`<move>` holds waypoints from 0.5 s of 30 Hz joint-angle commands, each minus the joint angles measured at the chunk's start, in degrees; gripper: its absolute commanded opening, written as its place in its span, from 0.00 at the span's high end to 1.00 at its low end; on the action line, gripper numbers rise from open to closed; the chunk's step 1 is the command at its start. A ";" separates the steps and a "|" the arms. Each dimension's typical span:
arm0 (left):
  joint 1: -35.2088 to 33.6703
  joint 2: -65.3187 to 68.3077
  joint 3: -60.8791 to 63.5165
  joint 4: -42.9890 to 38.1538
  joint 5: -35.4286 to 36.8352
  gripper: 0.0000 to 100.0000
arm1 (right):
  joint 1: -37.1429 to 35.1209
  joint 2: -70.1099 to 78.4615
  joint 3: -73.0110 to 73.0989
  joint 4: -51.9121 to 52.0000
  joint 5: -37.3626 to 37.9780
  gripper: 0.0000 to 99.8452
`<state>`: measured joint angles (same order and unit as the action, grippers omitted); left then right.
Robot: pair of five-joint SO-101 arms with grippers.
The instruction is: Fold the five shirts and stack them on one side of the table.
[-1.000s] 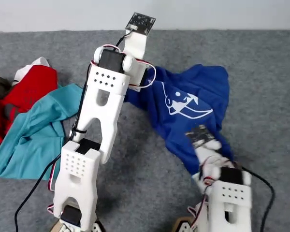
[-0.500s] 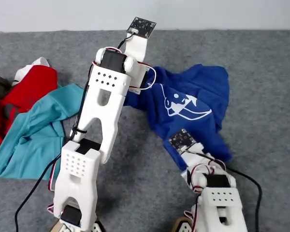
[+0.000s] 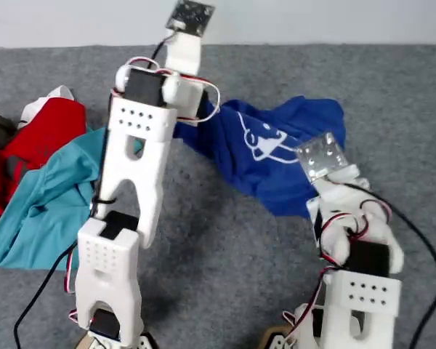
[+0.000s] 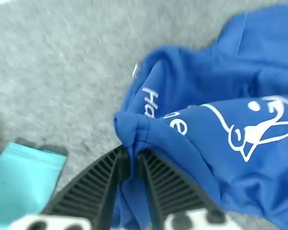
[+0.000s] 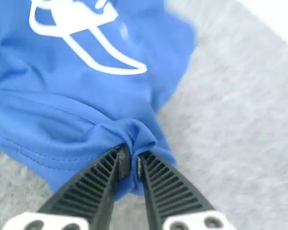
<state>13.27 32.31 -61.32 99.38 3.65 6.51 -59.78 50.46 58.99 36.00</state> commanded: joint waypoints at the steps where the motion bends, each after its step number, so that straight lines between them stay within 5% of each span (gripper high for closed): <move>1: -1.05 -6.51 -2.33 1.14 -0.97 0.99 | 0.75 -0.75 -8.88 5.05 -0.70 0.99; 15: -1.05 -21.01 -2.33 1.14 -0.97 0.99 | 1.10 -7.52 -44.40 21.32 -0.70 0.99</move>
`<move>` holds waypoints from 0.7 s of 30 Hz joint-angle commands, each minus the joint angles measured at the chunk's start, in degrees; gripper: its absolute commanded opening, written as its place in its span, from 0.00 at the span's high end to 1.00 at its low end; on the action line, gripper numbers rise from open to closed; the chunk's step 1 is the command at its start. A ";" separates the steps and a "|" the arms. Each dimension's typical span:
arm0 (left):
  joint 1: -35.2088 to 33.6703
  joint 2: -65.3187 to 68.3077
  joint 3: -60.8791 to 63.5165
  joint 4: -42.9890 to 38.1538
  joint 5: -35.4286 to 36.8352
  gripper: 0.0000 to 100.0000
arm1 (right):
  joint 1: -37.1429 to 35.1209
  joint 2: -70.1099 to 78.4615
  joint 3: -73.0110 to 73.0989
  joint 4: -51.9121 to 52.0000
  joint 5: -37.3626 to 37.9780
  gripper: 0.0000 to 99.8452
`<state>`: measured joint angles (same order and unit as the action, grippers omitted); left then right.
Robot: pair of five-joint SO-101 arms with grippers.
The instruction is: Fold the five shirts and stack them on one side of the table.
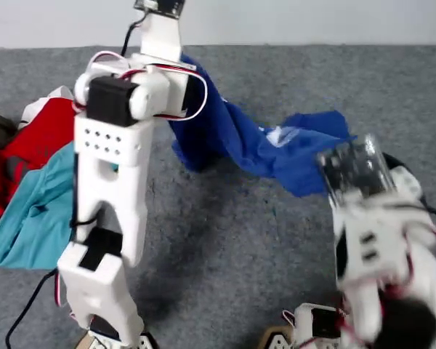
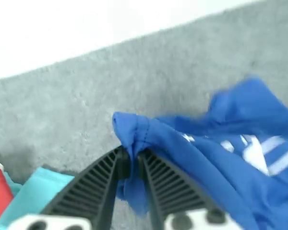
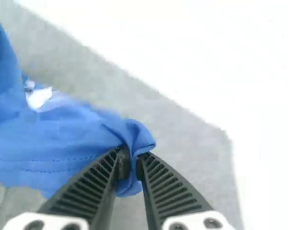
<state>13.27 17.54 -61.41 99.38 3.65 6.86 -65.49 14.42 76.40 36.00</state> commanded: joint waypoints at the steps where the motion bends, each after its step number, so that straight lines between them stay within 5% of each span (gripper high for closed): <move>1: -1.05 -7.65 -2.24 1.14 -0.97 0.99 | 0.75 -2.59 -10.64 5.14 -0.70 0.99; 15: -1.05 -24.79 9.10 1.05 -1.05 0.99 | 0.84 -4.00 -16.18 12.09 -0.79 0.99; 21: -1.14 -25.85 25.27 -8.62 -7.30 0.99 | 0.84 -0.66 -3.34 -1.01 -0.79 0.99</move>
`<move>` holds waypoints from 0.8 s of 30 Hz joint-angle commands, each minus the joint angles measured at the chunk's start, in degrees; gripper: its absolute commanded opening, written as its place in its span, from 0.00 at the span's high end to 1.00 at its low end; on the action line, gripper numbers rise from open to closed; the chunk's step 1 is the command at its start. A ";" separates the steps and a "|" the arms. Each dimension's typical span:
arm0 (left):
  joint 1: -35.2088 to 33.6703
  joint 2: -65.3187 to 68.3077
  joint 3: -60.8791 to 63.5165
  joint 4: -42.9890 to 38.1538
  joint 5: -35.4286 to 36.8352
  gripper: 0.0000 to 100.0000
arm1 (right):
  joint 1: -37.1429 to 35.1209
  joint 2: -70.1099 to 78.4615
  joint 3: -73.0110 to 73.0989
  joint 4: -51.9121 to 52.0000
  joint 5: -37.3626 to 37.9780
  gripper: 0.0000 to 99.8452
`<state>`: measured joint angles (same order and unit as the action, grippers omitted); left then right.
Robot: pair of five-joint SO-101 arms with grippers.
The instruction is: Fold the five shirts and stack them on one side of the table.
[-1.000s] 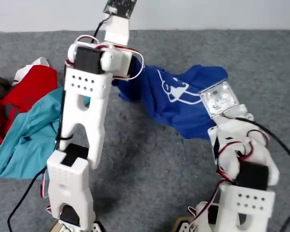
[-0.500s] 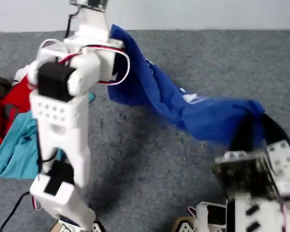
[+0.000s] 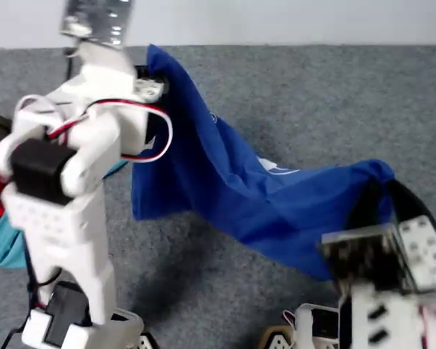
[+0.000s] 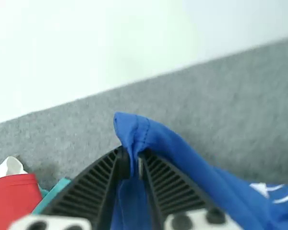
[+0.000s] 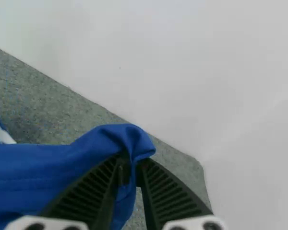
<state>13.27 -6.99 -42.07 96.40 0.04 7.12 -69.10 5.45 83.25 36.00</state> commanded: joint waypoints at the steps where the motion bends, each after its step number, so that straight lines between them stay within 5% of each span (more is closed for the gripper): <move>1: -1.14 -0.97 8.22 -9.05 -4.84 0.99 | 0.57 3.91 8.26 -11.82 -0.79 0.99; 10: -10.55 5.71 15.08 -41.05 -6.15 0.99 | 0.57 21.23 8.44 -36.53 -0.62 0.99; 19: -12.92 19.87 14.20 -84.40 -6.15 0.99 | 0.66 48.40 -22.15 -51.65 -7.21 0.99; 24: -11.87 27.78 6.81 -87.91 -6.24 0.99 | 0.66 65.54 -44.40 -49.54 -9.76 0.99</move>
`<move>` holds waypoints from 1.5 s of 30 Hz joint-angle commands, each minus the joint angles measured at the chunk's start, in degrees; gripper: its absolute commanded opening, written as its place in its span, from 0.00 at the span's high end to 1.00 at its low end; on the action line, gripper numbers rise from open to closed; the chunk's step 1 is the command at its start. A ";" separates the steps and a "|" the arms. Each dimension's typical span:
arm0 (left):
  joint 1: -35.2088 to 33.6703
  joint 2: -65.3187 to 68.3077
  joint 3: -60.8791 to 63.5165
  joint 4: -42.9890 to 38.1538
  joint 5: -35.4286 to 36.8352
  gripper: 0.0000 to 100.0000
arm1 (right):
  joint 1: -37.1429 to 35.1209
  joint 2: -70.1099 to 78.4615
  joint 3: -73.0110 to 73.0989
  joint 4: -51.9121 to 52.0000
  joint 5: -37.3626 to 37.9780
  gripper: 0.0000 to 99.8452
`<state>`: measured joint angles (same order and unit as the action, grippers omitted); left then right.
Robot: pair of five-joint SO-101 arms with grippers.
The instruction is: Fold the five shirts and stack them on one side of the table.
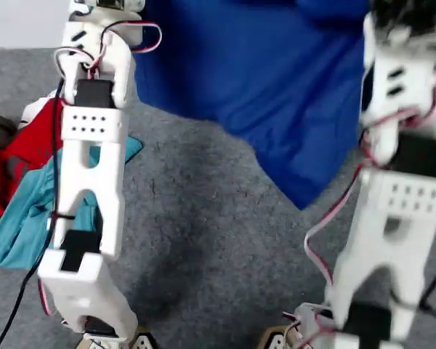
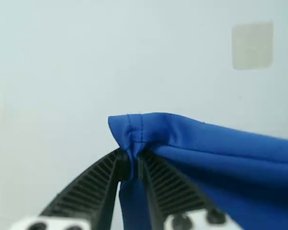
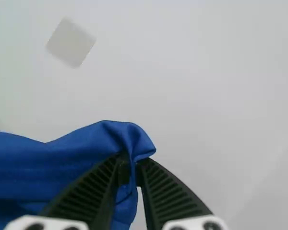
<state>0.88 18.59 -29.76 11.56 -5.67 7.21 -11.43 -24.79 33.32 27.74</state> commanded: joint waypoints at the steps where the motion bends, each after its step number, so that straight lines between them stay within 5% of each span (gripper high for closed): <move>1: 0.53 3.96 -7.16 -3.08 -0.53 0.99 | 0.57 10.77 -17.67 1.71 -1.58 0.99; 7: 0.53 15.21 -22.64 -3.08 -0.53 0.99 | 0.40 25.27 -34.64 4.62 -1.58 0.99; 11: 0.35 21.54 -30.37 3.43 -0.53 0.99 | 0.31 28.18 -40.44 17.54 -1.58 0.99; 24: 3.08 24.26 -52.44 57.41 -0.18 0.99 | -1.54 28.09 -55.30 66.86 -1.32 0.99; 28: 4.04 24.44 -60.44 73.58 -0.18 0.99 | -1.27 27.30 -57.05 69.67 -1.32 0.99; 35: 3.69 23.82 -66.51 88.79 -0.44 0.99 | -2.33 16.31 -38.42 69.76 -1.41 0.99; 45: 3.78 14.77 -65.89 89.23 -0.09 0.99 | -2.15 -15.60 5.10 69.49 0.53 0.99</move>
<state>4.31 40.40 -92.62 99.47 -5.76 5.36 -17.14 -30.86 100.57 27.21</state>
